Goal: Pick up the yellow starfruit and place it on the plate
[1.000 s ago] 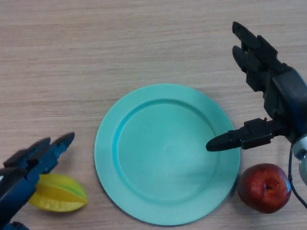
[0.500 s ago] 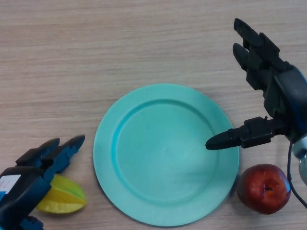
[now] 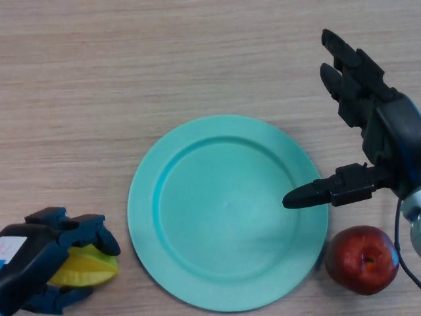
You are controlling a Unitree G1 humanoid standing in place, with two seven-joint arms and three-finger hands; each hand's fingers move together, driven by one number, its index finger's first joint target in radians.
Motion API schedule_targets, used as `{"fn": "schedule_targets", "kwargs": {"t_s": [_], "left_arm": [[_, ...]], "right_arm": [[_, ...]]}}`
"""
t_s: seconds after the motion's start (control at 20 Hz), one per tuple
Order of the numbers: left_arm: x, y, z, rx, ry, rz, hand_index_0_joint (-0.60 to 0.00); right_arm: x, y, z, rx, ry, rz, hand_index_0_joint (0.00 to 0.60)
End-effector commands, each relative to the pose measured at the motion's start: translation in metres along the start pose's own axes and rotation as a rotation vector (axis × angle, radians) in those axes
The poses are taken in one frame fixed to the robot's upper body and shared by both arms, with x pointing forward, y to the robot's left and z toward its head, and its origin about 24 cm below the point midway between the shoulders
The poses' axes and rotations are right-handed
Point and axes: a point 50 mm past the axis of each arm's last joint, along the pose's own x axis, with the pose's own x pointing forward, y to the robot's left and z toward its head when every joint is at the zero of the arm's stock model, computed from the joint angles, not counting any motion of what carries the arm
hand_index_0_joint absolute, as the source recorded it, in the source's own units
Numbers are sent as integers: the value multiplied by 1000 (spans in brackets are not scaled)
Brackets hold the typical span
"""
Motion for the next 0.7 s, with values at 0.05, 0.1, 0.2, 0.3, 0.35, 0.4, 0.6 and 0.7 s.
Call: {"fn": "schedule_targets", "kwargs": {"t_s": [0.05, 0.1, 0.2, 0.3, 0.35, 0.4, 0.6, 0.7], "left_arm": [[-11, 44, 5, 109, -116, 266, -600], [-11, 46, 5, 115, -122, 270, -600], [-6, 53, 11, 180, -160, 324, -600], [-1, 63, 23, 162, -215, 316, -600], [3, 67, 33, 117, -268, 285, -600], [6, 67, 40, 111, -297, 275, -600], [30, 48, 59, 186, -356, 207, -600], [43, 36, 71, 184, -371, 216, -600]], "right_arm": [[-3, -12, 35, -29, -216, -57, 0], [-3, -12, 35, -28, -218, -58, 0], [-4, -13, 37, -34, -222, -59, 0], [-4, -13, 40, -31, -228, -59, 0], [-4, -13, 41, -29, -226, -58, 0], [-5, -13, 41, -27, -223, -56, 0], [-5, -14, 42, -32, -222, -61, 0], [-5, -14, 41, -40, -216, -59, 0]]}}
